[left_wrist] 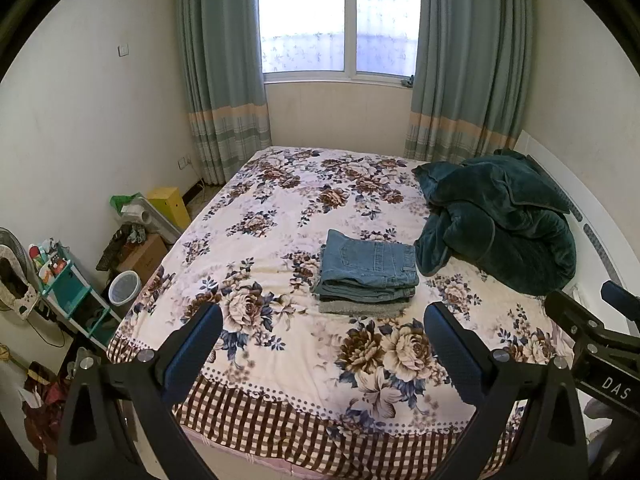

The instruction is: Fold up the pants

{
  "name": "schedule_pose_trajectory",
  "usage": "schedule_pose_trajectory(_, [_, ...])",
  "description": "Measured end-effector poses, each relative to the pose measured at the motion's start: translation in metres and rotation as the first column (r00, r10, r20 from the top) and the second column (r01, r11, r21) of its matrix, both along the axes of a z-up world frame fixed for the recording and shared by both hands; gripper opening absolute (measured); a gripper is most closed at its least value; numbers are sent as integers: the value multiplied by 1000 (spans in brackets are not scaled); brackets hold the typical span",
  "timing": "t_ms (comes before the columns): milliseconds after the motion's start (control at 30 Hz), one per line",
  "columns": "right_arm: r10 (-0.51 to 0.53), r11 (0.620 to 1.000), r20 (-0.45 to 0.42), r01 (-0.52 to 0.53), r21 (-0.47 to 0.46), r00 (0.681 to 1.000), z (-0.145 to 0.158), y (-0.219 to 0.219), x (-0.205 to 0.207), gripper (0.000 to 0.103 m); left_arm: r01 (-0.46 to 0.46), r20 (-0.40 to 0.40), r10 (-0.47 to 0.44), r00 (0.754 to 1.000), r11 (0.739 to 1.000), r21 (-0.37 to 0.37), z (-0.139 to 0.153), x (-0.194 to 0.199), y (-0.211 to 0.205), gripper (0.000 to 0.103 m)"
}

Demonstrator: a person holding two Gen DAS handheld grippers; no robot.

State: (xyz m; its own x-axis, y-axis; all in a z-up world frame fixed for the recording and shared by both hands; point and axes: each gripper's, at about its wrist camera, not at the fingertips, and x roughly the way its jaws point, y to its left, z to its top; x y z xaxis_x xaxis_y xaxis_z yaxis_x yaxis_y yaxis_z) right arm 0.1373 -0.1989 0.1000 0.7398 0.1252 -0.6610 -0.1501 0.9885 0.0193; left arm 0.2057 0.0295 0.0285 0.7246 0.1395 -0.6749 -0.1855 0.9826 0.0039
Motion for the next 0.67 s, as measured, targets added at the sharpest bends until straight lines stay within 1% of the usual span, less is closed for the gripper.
schedule_pose_trajectory(667, [3, 1000, 1, -3, -5, 1000, -2, -3, 3, 103, -3, 12, 2, 1000, 1000, 5, 3, 3, 3, 103])
